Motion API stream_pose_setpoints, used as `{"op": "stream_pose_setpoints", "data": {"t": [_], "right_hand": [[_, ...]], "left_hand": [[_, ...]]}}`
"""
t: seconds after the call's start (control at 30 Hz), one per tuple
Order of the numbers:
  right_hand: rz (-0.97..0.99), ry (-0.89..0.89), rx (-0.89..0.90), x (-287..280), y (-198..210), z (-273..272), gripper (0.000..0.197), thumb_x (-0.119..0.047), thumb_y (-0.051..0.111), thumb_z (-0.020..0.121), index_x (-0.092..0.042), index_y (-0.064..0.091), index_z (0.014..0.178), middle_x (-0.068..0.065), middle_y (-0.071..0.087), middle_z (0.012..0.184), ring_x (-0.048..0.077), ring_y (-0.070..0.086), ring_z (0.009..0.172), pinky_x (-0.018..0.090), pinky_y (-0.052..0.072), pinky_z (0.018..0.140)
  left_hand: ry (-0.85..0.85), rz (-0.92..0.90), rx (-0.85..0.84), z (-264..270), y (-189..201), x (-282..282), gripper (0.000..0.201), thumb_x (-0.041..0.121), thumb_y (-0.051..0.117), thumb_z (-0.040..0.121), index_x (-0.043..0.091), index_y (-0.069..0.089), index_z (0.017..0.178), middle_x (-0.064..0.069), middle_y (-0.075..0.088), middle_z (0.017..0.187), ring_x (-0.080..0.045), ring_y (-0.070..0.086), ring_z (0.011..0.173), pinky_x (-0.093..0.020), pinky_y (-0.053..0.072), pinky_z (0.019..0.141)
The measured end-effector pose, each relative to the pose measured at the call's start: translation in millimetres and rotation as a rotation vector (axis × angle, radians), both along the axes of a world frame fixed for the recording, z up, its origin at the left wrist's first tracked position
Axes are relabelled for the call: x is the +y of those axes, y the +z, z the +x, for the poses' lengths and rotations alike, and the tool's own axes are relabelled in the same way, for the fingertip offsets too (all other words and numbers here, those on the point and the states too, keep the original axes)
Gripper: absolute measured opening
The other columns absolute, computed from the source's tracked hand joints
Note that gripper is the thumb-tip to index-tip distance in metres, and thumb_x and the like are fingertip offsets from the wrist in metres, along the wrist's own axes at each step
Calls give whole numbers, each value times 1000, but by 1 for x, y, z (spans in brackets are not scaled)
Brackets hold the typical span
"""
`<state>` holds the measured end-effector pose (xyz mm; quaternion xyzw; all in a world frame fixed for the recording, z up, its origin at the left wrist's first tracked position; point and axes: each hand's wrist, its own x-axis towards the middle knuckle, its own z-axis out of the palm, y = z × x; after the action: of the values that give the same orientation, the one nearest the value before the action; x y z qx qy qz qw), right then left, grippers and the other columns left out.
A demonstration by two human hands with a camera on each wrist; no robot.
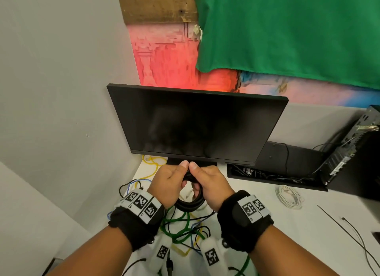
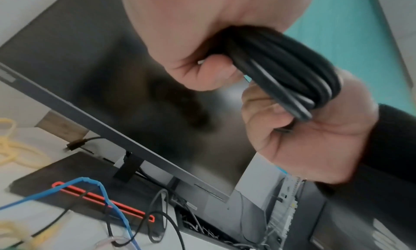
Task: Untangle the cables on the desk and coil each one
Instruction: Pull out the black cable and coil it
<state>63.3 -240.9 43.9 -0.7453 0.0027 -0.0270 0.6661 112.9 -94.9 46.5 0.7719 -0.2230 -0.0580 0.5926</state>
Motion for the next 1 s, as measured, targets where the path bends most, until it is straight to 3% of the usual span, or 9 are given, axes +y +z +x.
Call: {"op": "stream_pose_setpoints", "data": {"t": [0.1,0.27,0.37,0.47,0.53,0.6,0.77,0.9,1.0], "right_hand": [[26,26,32,-3,-10,-3,64,-75,42,84,-20,66,62,-2,59,57,15,53,56,28,45,61],[-188,176,143,-27,-33,-21,50,-63,54,83,-14,67,80,10,62,75,14,53,70,36,42,71],[-175,171,156,-38,-44,-37,15,-41,66,88,-27,69,93,-5,71,84,12,67,80,34,52,81],[-92,162,212,-51,-54,-55,11,-31,69,88,-26,71,98,-5,76,88,8,71,83,23,53,78],[-68,83,284,-65,-60,-69,12,-41,68,83,-30,72,88,-10,73,78,2,67,74,18,49,68],[13,-106,390,-87,-74,-81,18,-45,67,82,-28,73,83,-5,73,79,10,67,77,26,49,69],[431,-659,587,-154,-119,-93,18,-18,53,95,-10,68,100,7,76,81,22,65,86,33,48,65],[417,-720,632,-186,-136,-82,20,-10,47,96,-9,64,106,7,77,89,20,68,92,32,48,67],[250,-708,637,-197,-139,-71,16,-6,52,96,-8,63,108,11,72,93,23,64,86,32,50,65]], "left_hand": [[-82,129,74,13,-1,0,68,69,39,83,10,59,56,-6,51,50,-20,45,49,-33,38,54],[-139,401,168,17,-16,-1,67,65,41,91,19,56,44,1,50,41,-12,46,39,-29,40,56],[-168,450,233,3,-33,-7,68,73,39,86,21,58,46,2,54,44,-10,49,41,-28,41,58],[-164,412,297,-10,-43,-19,73,84,36,75,20,64,54,-1,64,54,-14,58,49,-29,47,63],[-115,365,311,-15,-49,-25,71,81,35,81,21,70,67,-2,71,67,-20,67,64,-34,53,72],[-71,426,275,-22,-58,-25,63,74,35,87,24,73,83,-1,73,83,-22,68,82,-38,54,84],[-137,789,92,-50,-94,-15,37,57,55,90,27,69,105,4,67,106,-11,61,95,-29,49,87],[-163,847,120,-70,-111,-10,41,56,56,88,37,61,123,8,58,116,-8,55,105,-21,45,90],[-164,801,99,-78,-114,-7,38,51,59,88,36,62,123,10,60,113,-4,55,105,-15,41,85]]}}
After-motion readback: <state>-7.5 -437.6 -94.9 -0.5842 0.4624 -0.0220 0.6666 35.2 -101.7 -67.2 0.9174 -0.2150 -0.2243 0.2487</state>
